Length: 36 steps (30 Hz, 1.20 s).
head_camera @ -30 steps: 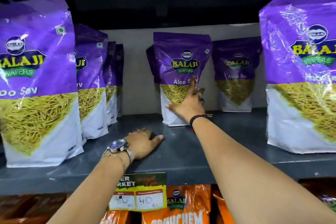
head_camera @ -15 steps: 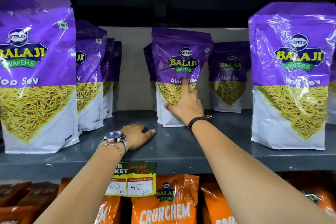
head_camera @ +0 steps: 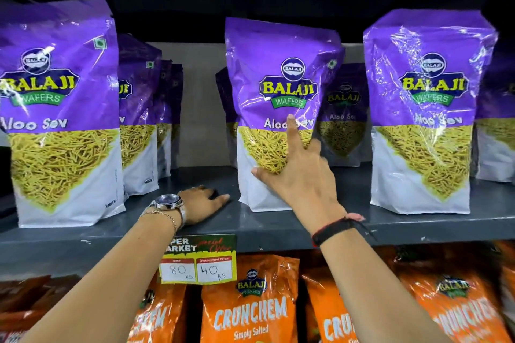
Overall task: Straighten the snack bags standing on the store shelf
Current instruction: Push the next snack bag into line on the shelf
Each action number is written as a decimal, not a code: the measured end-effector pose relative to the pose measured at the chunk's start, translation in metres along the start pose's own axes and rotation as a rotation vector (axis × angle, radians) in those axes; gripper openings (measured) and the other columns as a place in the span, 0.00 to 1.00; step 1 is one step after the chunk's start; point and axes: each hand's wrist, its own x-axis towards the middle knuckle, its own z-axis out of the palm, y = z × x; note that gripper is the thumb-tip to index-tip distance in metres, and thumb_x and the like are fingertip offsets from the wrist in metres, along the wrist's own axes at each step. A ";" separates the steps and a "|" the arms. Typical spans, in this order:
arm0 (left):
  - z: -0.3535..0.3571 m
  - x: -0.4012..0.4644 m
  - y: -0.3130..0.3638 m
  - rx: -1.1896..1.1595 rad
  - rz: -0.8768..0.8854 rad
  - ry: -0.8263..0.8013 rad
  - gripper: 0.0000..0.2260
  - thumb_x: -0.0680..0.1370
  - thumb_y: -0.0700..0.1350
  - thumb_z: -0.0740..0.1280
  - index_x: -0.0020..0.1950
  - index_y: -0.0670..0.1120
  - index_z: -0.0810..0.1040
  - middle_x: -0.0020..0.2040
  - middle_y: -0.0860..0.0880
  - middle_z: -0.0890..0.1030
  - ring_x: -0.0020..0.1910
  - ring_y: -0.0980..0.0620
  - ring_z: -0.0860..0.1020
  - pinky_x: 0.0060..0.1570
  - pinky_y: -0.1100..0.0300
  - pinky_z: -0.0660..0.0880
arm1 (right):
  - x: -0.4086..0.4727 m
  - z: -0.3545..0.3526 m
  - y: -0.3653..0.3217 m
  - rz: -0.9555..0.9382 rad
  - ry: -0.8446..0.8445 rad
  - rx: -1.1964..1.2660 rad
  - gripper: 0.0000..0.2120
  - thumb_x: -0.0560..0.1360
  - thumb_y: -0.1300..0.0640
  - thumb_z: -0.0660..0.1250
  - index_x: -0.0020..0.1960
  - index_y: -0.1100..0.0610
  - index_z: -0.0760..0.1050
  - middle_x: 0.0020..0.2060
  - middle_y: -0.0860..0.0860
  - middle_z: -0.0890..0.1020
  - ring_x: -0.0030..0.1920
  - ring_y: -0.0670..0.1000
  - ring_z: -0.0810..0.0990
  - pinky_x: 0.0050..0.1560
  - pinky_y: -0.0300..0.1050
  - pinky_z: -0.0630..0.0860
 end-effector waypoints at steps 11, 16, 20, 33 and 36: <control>0.006 0.004 -0.005 -0.006 0.033 0.008 0.26 0.80 0.59 0.47 0.74 0.48 0.60 0.76 0.43 0.60 0.75 0.45 0.60 0.73 0.54 0.58 | -0.035 -0.021 -0.009 0.009 0.044 -0.035 0.49 0.68 0.36 0.67 0.75 0.43 0.38 0.67 0.59 0.65 0.61 0.63 0.72 0.53 0.52 0.75; 0.007 0.006 -0.007 -0.016 0.040 0.006 0.26 0.80 0.59 0.47 0.74 0.48 0.59 0.77 0.44 0.58 0.76 0.45 0.58 0.74 0.53 0.56 | -0.044 -0.027 -0.013 0.016 0.052 -0.046 0.48 0.68 0.36 0.67 0.75 0.43 0.39 0.65 0.59 0.66 0.59 0.61 0.73 0.51 0.50 0.75; 0.008 0.007 -0.009 -0.024 0.046 0.013 0.26 0.79 0.59 0.47 0.74 0.48 0.60 0.77 0.44 0.59 0.75 0.45 0.59 0.74 0.53 0.57 | -0.048 -0.030 -0.014 0.022 0.051 -0.049 0.48 0.68 0.36 0.67 0.75 0.43 0.39 0.65 0.58 0.66 0.59 0.60 0.73 0.51 0.49 0.75; 0.007 0.003 -0.006 -0.064 0.046 0.013 0.26 0.79 0.59 0.48 0.74 0.48 0.61 0.77 0.44 0.58 0.76 0.46 0.56 0.75 0.54 0.55 | -0.057 -0.035 -0.018 0.029 0.020 -0.091 0.52 0.65 0.30 0.65 0.73 0.41 0.33 0.74 0.59 0.54 0.68 0.63 0.66 0.57 0.53 0.74; 0.008 0.005 -0.008 -0.069 0.045 0.020 0.26 0.79 0.59 0.48 0.74 0.48 0.61 0.77 0.45 0.58 0.76 0.46 0.57 0.75 0.54 0.55 | -0.065 -0.040 -0.016 -0.014 0.092 -0.064 0.51 0.65 0.28 0.60 0.72 0.39 0.29 0.76 0.58 0.41 0.75 0.62 0.51 0.64 0.57 0.70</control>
